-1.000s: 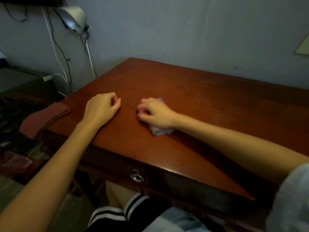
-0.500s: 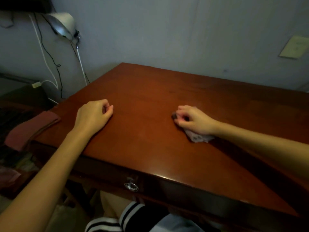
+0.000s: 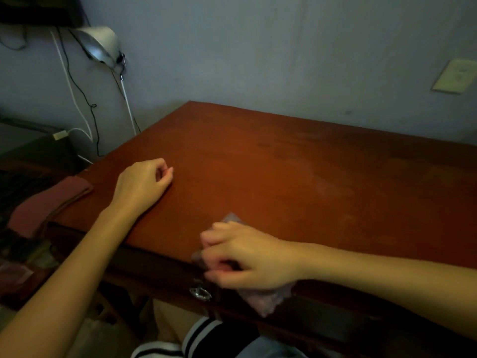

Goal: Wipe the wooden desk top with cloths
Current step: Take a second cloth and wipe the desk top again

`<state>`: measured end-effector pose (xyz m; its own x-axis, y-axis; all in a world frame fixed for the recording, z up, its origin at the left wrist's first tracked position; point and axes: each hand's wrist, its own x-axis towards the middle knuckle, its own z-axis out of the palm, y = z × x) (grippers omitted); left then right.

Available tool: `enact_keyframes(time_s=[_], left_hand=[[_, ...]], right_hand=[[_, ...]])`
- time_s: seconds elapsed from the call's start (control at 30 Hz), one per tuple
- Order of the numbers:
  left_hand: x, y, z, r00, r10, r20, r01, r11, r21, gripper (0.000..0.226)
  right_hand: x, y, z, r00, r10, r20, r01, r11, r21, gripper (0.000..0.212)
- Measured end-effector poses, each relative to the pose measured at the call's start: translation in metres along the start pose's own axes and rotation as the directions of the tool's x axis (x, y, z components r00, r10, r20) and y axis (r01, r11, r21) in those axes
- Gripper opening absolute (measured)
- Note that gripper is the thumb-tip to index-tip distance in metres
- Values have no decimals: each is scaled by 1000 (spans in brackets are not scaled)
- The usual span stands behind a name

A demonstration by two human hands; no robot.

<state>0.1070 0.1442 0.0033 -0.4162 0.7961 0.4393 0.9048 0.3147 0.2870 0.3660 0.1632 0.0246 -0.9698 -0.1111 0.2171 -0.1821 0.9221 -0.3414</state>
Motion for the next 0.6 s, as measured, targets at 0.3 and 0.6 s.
enact_keyframes(time_s=[0.3,0.6], left_hand=[[2,1,2,1000,17,-3,-17,1000,24,25],[2,2,1,1000,14,1,-14,1000,28,24]], right_hand=[[-56,192,-86,725,627,-285,-669,740,-74,31],[55,188,-51,810,546,-214,-583,789,-194,21]])
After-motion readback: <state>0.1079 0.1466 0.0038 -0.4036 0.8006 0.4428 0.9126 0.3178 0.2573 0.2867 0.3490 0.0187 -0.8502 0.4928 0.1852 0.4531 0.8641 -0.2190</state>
